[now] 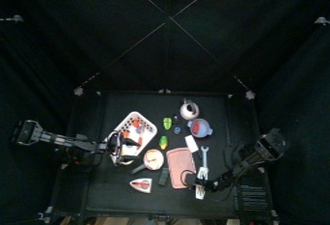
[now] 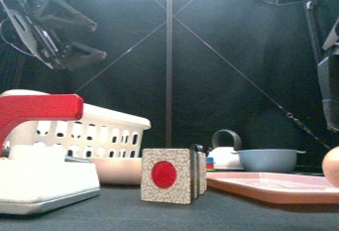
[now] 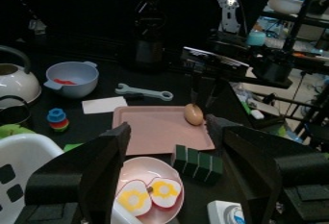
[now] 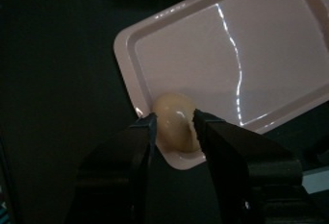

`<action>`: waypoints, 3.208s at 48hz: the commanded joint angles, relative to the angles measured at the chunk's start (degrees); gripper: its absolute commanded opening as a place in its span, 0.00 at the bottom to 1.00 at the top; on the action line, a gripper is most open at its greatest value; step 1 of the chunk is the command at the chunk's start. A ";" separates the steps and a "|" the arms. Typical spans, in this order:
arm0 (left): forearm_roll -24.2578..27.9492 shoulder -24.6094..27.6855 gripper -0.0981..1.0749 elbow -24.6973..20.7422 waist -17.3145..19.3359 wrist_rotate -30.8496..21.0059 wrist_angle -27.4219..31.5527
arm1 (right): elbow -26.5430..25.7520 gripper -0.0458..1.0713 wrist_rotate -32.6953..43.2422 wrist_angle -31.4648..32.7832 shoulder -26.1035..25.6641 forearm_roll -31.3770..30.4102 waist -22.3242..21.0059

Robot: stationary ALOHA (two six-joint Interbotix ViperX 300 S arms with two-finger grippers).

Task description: Grab egg

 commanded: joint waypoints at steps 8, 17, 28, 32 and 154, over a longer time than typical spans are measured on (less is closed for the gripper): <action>0.00 -0.09 0.91 -0.62 0.18 0.09 -0.18 | 2.55 0.72 -0.09 -0.70 -1.93 0.35 0.44; 0.09 -0.09 0.91 -0.62 0.18 0.09 -0.18 | 3.78 0.72 -0.09 -2.72 -1.76 0.18 -0.35; 0.00 -0.09 0.91 -0.44 0.26 0.09 -0.18 | 3.25 0.73 -0.09 -5.10 -1.76 0.44 -2.72; 0.09 -0.09 0.91 -0.44 0.26 0.09 -0.18 | 3.34 0.73 -0.09 -5.98 -1.58 0.00 -3.52; 0.53 -0.18 0.91 0.00 0.88 0.09 -0.18 | 2.55 0.66 0.09 -4.22 -4.22 -8.26 -8.17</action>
